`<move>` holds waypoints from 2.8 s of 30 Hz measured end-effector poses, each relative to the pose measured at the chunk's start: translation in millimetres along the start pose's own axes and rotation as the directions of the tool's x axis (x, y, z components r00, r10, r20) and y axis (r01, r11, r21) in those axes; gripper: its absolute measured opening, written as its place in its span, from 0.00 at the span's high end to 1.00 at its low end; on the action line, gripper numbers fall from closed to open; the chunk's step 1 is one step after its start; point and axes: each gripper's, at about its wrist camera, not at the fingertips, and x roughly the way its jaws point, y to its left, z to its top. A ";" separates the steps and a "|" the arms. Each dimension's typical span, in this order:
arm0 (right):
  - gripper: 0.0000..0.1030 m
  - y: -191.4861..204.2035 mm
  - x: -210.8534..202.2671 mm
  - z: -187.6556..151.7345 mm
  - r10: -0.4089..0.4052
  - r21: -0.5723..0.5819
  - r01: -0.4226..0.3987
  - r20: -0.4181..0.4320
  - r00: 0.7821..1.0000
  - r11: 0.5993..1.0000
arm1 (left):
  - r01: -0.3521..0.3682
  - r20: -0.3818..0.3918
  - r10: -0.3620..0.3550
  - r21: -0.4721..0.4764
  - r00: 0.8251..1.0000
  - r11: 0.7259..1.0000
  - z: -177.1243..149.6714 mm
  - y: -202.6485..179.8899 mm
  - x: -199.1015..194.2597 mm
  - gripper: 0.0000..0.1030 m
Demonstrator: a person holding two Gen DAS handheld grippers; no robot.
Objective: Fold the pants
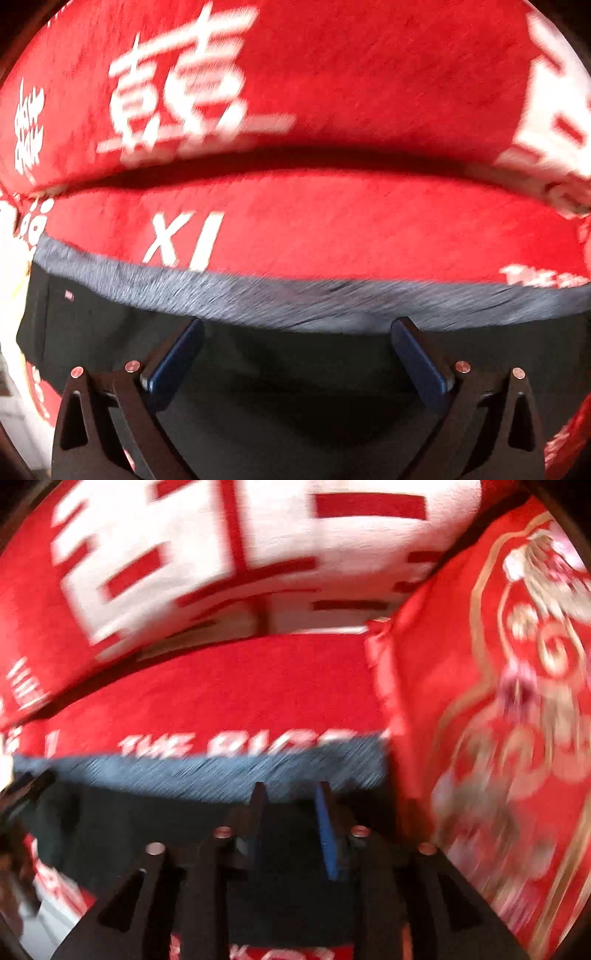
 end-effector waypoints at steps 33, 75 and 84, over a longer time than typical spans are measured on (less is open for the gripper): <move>0.30 296.9 66.6 -149.4 0.665 0.216 -0.632 -0.151 0.731 0.744 | -0.194 -0.045 0.193 -0.028 0.980 0.981 -42.4 295.2 36.7 0.00; 0.63 337.2 96.6 -162.0 0.604 0.267 -0.547 -0.242 0.759 0.794 | -0.070 0.018 0.069 0.061 0.997 0.996 -67.2 286.9 11.3 0.00; 0.63 304.6 51.9 -96.6 0.289 -0.047 -0.295 -0.102 0.952 0.954 | 0.142 -0.035 -0.138 0.191 0.990 0.971 -102.5 151.8 4.5 0.00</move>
